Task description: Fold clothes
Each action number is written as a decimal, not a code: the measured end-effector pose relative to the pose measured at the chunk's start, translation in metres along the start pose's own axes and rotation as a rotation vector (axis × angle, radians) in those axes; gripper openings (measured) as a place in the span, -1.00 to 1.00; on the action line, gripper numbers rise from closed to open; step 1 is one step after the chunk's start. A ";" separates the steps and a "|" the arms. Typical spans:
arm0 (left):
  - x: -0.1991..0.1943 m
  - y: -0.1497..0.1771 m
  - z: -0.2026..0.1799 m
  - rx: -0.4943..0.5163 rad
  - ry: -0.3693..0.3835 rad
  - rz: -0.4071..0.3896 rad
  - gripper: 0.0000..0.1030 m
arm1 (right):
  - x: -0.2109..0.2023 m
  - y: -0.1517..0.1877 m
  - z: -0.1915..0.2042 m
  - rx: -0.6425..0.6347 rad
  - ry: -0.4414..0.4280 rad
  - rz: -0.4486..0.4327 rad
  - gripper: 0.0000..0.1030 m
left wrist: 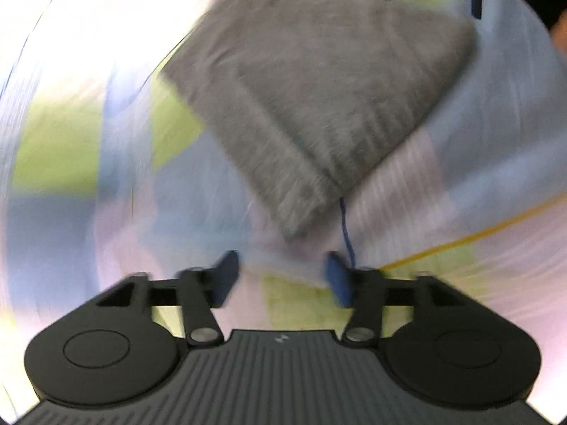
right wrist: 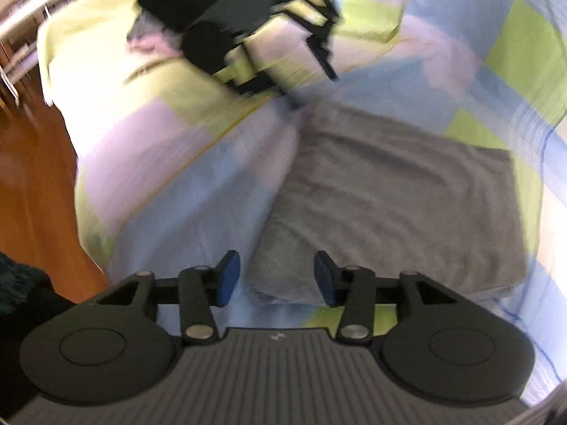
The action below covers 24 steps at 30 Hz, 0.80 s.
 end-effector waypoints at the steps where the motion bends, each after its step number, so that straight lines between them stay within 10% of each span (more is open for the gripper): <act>1: -0.004 0.000 0.005 -0.080 0.006 0.019 0.24 | -0.006 0.002 -0.009 0.002 0.005 0.005 0.06; 5: -0.038 0.002 0.019 -0.735 0.137 0.127 0.21 | -0.039 0.011 -0.098 0.145 -0.011 0.031 0.15; 9: -0.050 -0.023 -0.010 -1.366 0.325 0.044 0.24 | -0.037 0.017 -0.166 0.310 -0.081 0.032 0.15; 12: -0.036 -0.042 -0.039 -1.660 0.312 0.045 0.23 | -0.015 0.020 -0.223 0.435 -0.188 0.032 0.15; 20: -0.008 -0.033 -0.086 -2.187 0.264 0.012 0.21 | 0.030 0.024 -0.235 0.467 -0.327 0.065 0.15; 24: 0.001 -0.034 -0.102 -2.256 0.305 -0.026 0.21 | 0.047 0.032 -0.247 0.547 -0.400 0.080 0.20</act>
Point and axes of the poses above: each gripper's, at about its wrist camera, not at the fingertips, and x roughly the way its jaws point, z to its left, y to its underside, the point moved 3 cm from there along x, roughly the way its jaws point, and after that the axes turned 3 degrees about -y, right-handed, at the moved point
